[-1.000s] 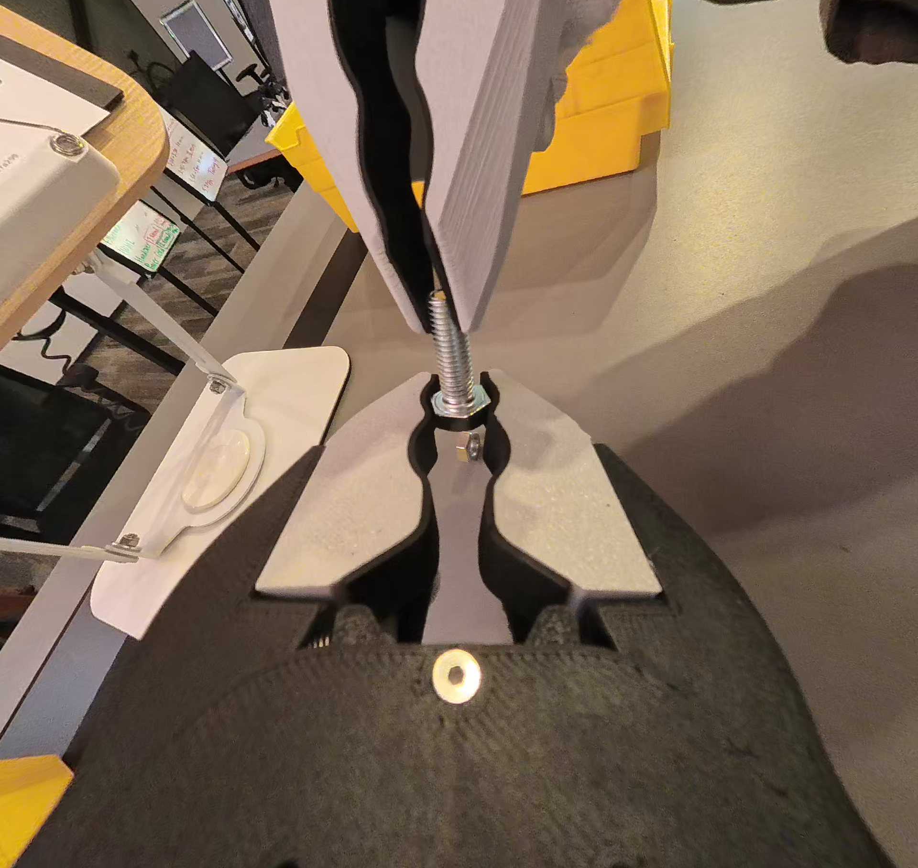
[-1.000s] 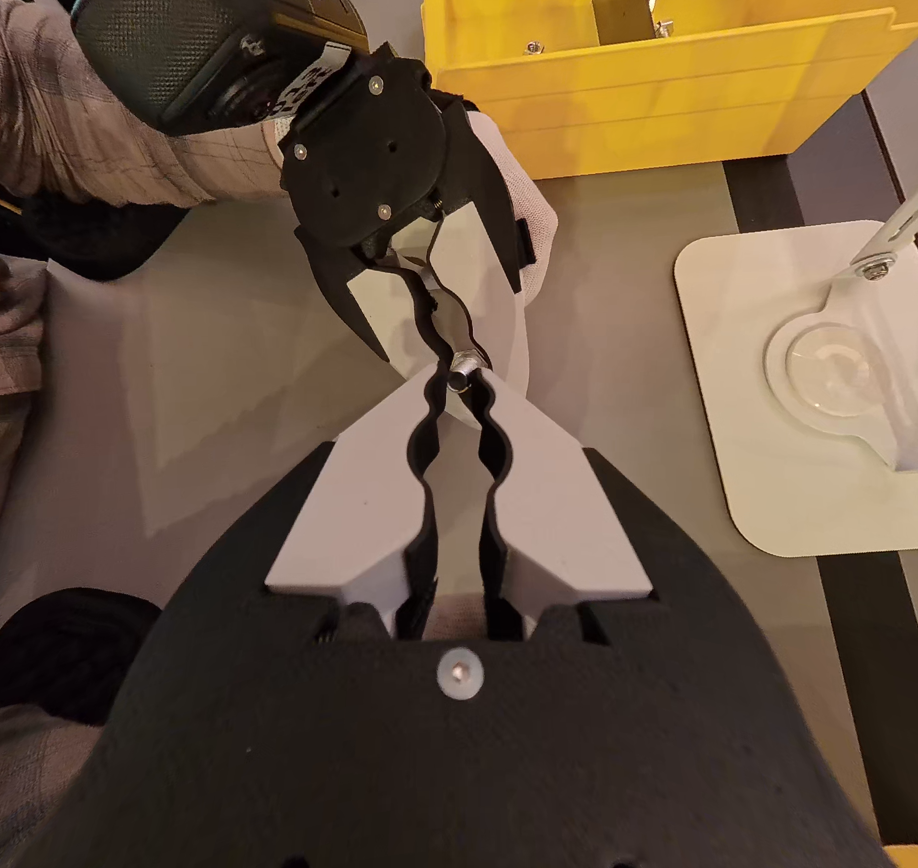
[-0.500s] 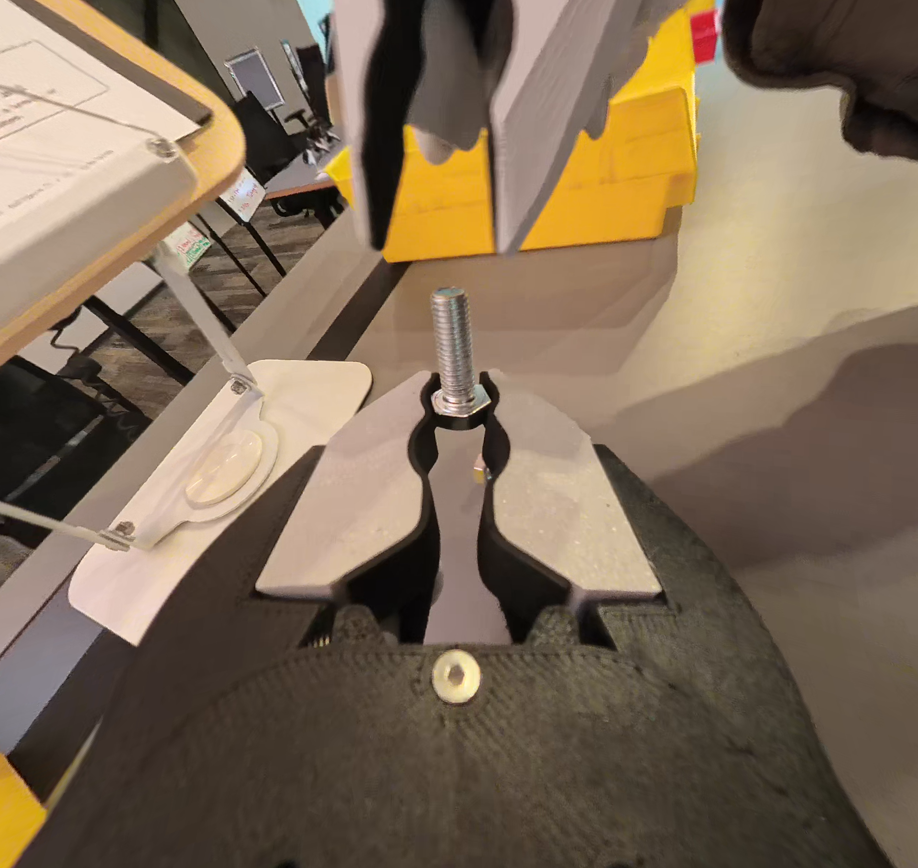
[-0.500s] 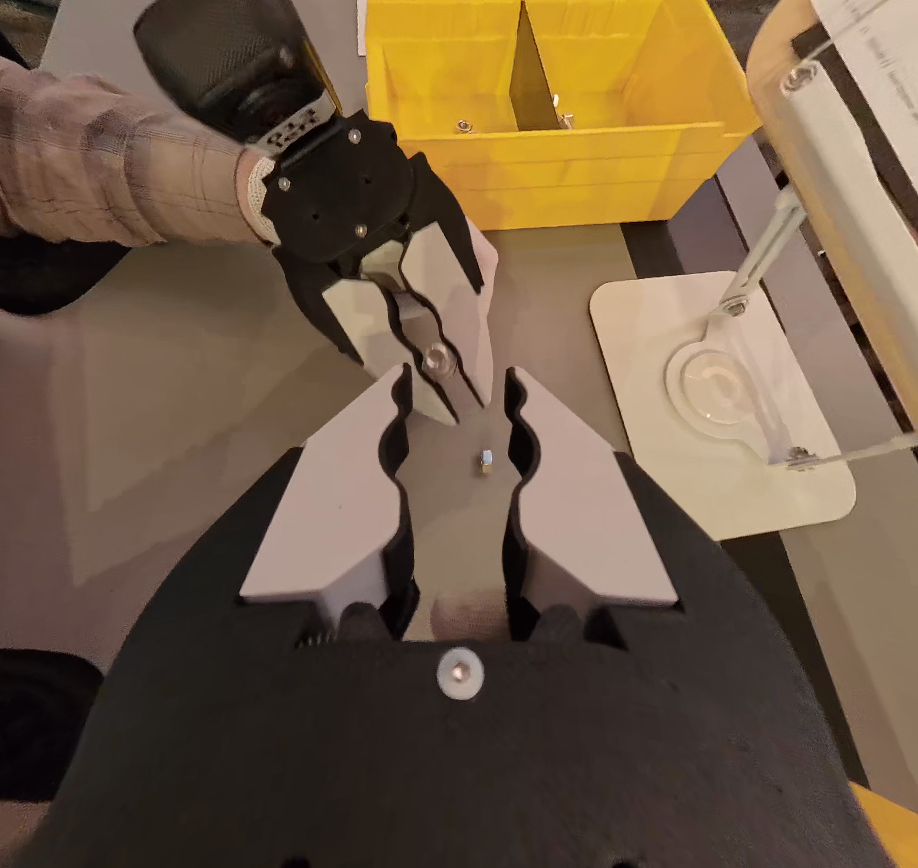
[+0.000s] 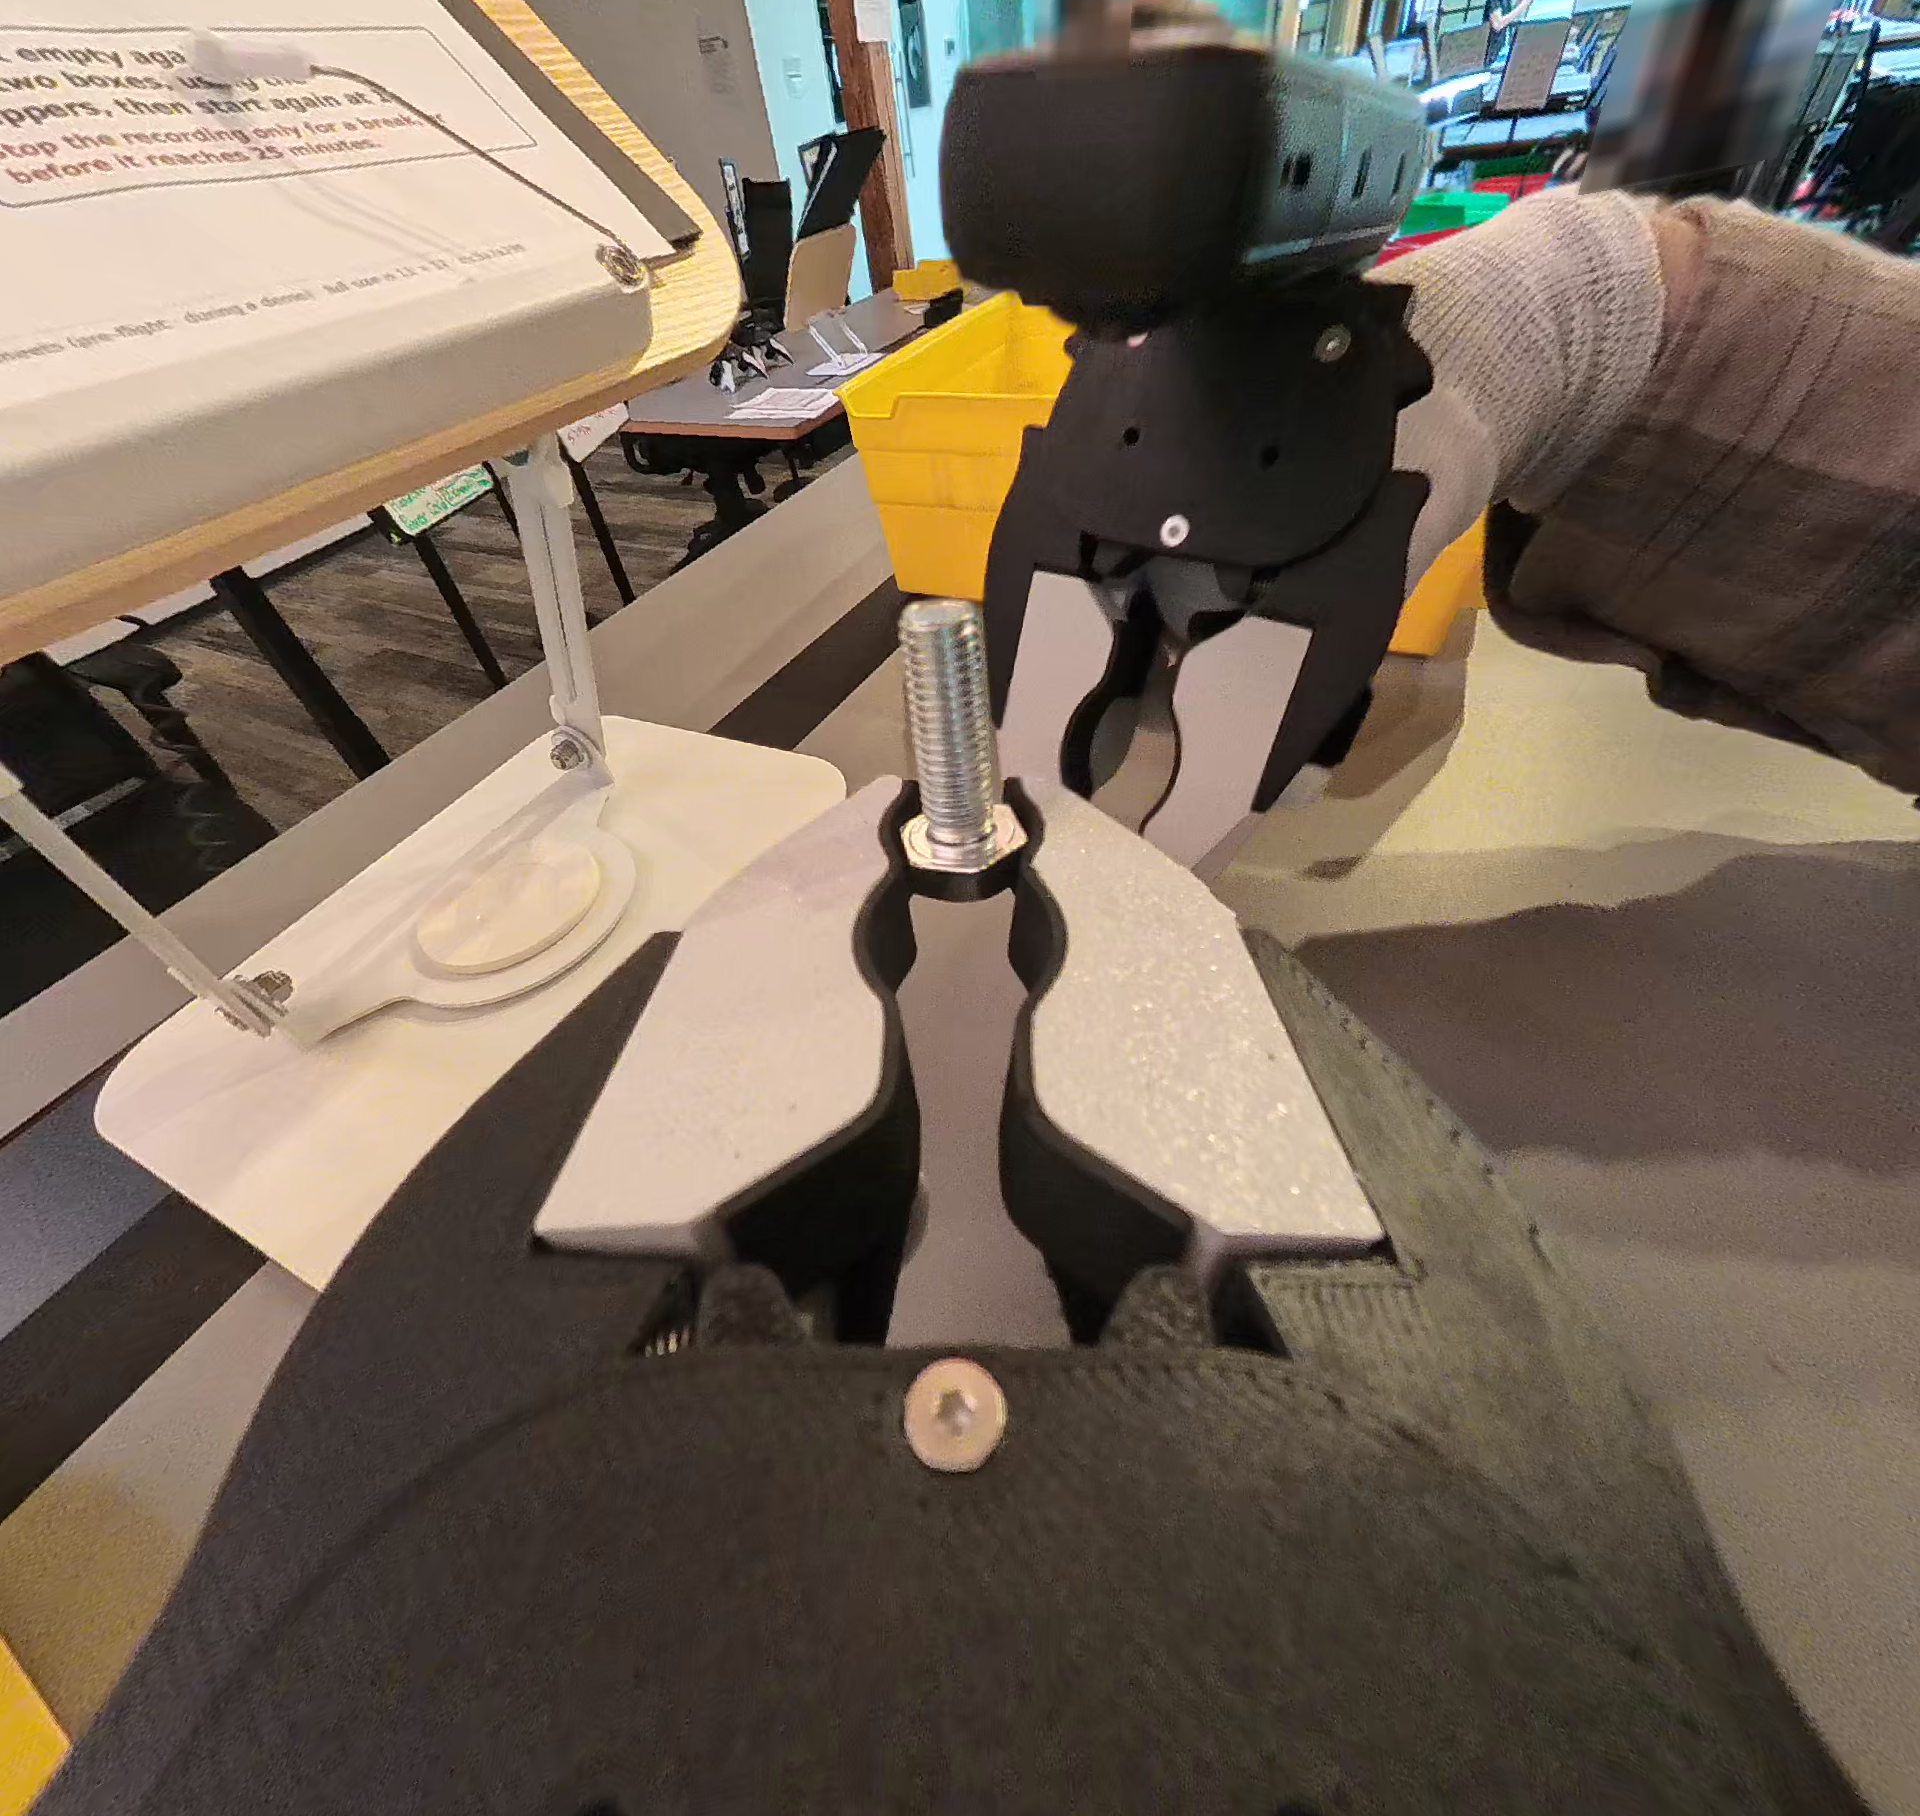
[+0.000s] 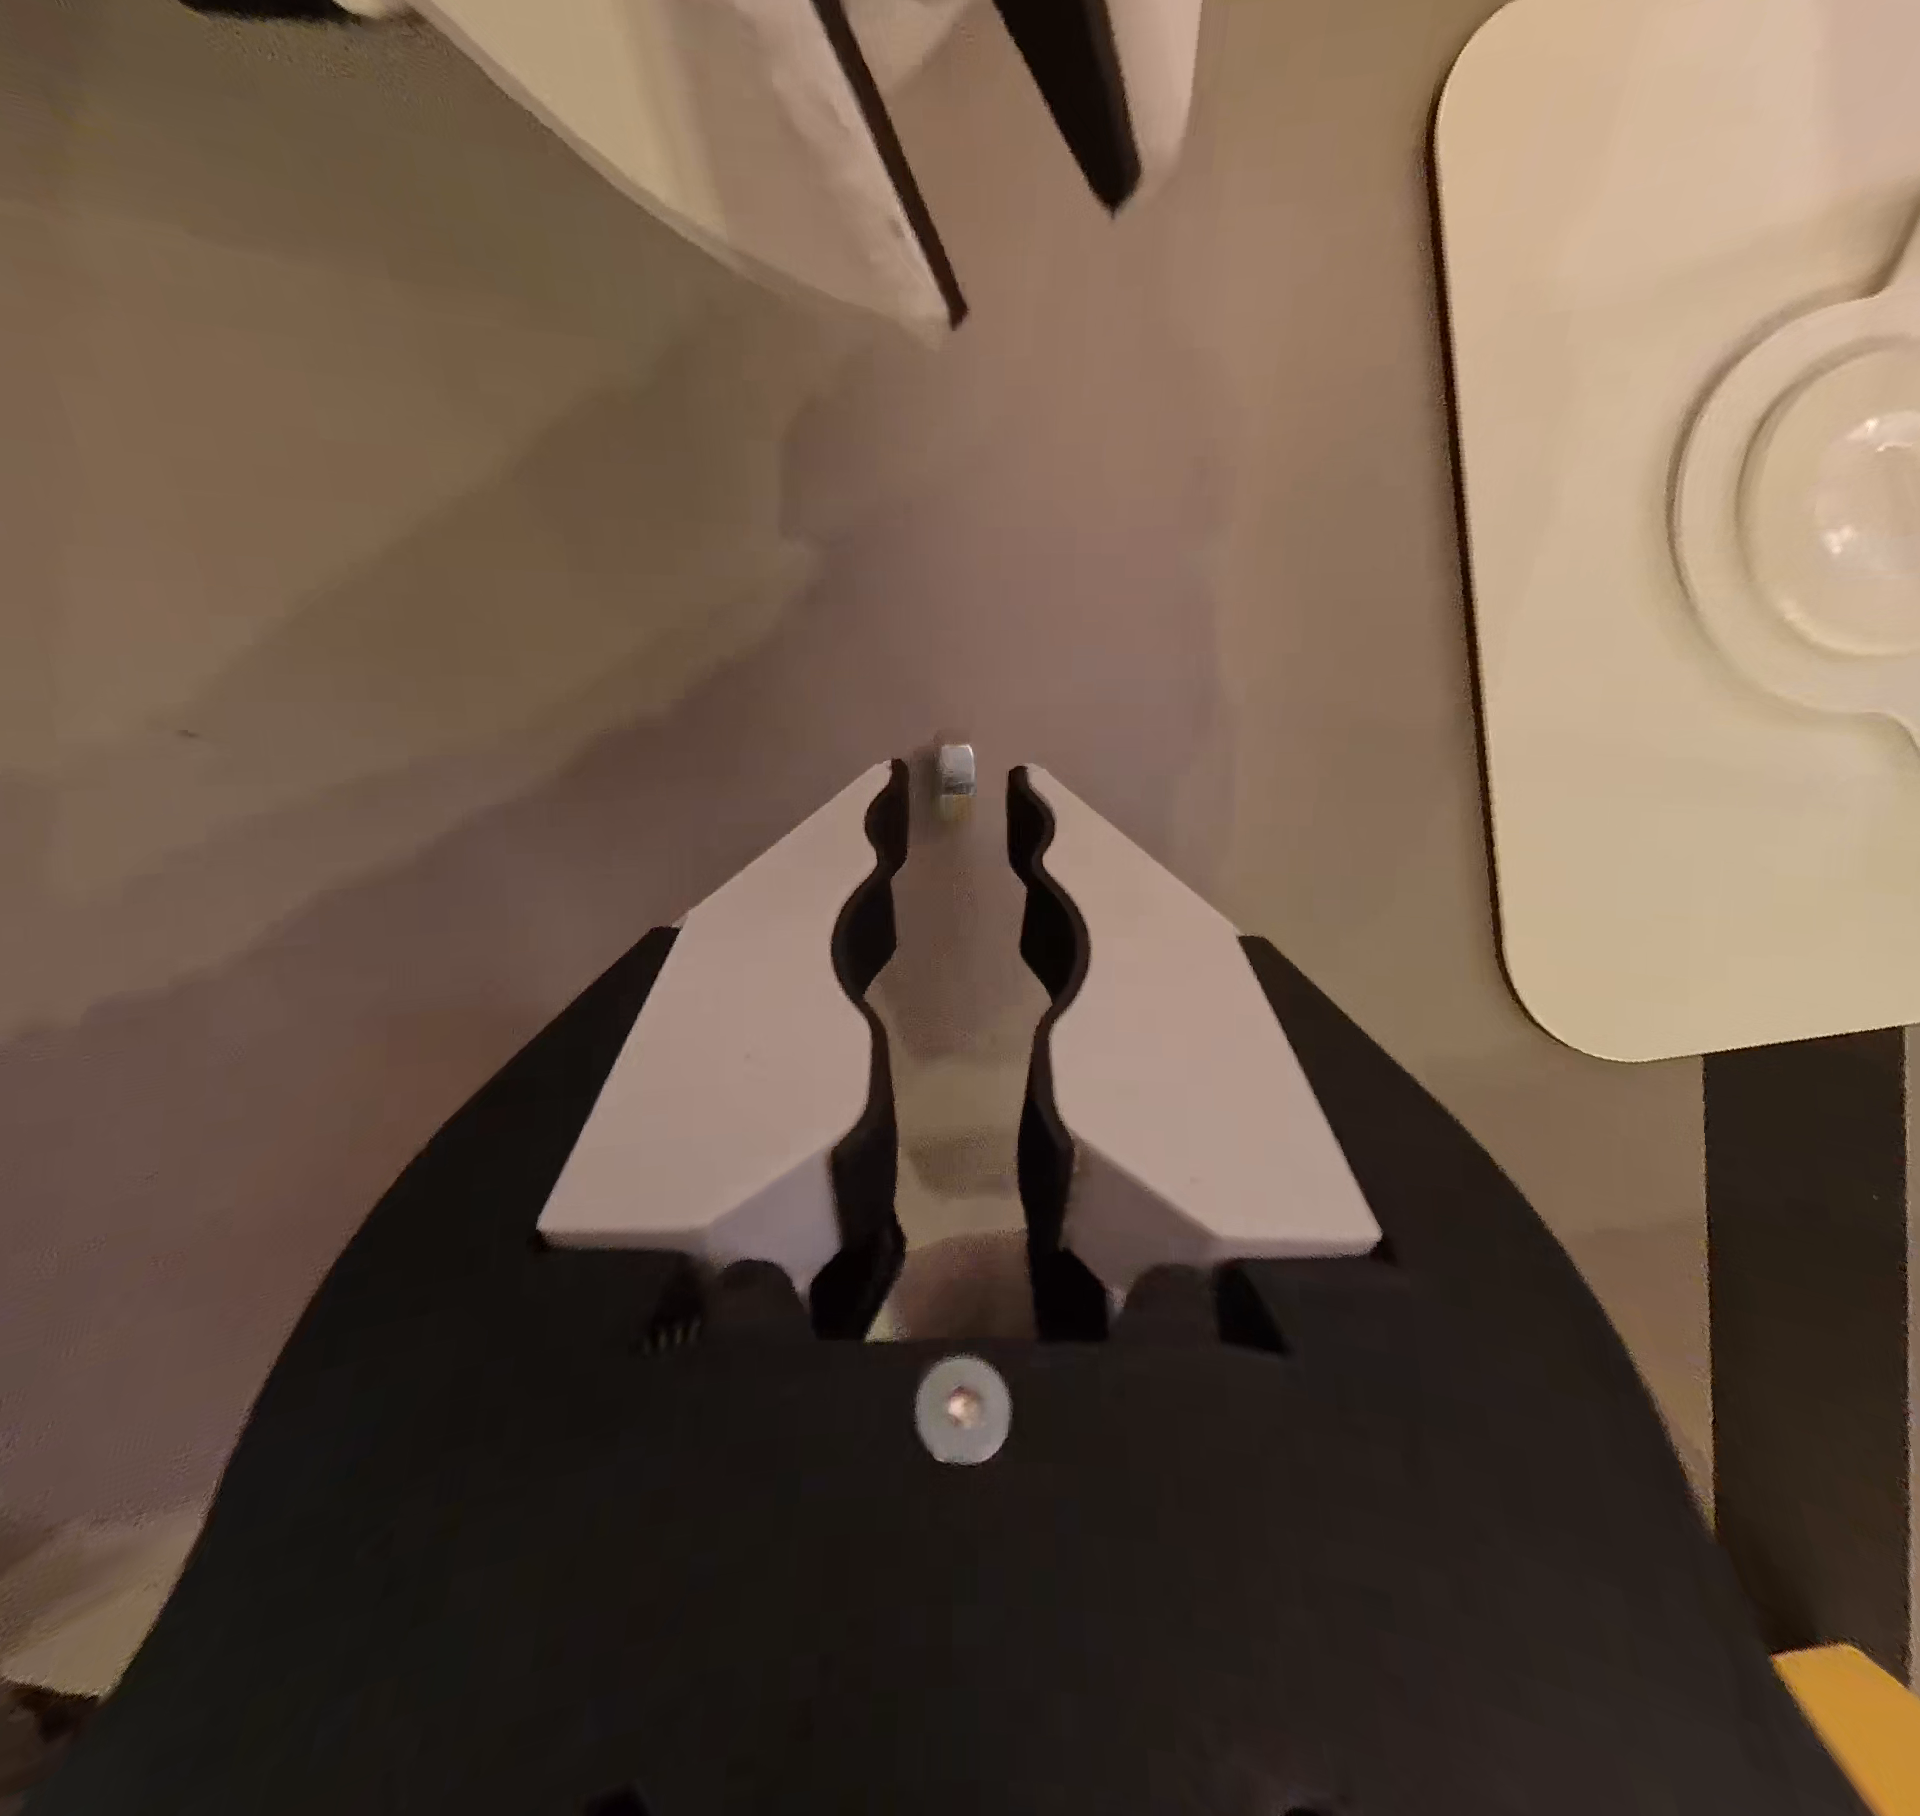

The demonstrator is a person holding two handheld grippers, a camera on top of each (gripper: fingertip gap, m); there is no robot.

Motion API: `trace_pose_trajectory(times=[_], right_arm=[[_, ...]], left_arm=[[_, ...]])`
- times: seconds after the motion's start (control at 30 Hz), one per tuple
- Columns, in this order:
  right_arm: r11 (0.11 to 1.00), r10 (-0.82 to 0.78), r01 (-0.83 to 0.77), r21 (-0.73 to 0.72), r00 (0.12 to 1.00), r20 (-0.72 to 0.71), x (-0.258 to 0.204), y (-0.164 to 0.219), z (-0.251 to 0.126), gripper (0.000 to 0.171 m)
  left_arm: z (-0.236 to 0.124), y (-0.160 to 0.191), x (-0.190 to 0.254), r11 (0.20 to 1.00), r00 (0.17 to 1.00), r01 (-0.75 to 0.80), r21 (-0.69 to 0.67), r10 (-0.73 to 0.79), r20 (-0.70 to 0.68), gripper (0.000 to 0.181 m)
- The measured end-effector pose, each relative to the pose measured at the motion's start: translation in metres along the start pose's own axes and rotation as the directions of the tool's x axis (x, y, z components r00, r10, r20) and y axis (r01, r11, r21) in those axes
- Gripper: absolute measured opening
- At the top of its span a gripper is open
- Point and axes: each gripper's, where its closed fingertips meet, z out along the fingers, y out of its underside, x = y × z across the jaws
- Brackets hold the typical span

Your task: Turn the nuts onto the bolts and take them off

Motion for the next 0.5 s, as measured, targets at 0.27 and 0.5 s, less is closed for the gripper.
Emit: trace_pose_trajectory(times=[0.27, 0.5], right_arm=[[0.998, 0.053, -0.055, 0.038, 0.998, 0.043, 0.003, 0.002, 0.012, 0.008], [0.984, 0.161, -0.176, 0.042, 0.958, 0.238, -0.021, 0.007, 0.009, 0.006]], left_arm=[[-0.001, 0.000, -0.002, 1.000, 1.000, 0.006, 0.006, -0.006, 0.003, 0.015], [-0.001, 0.001, -0.001, 1.000, 1.000, 0.006, 0.001, -0.006, -0.010, 0.014]])
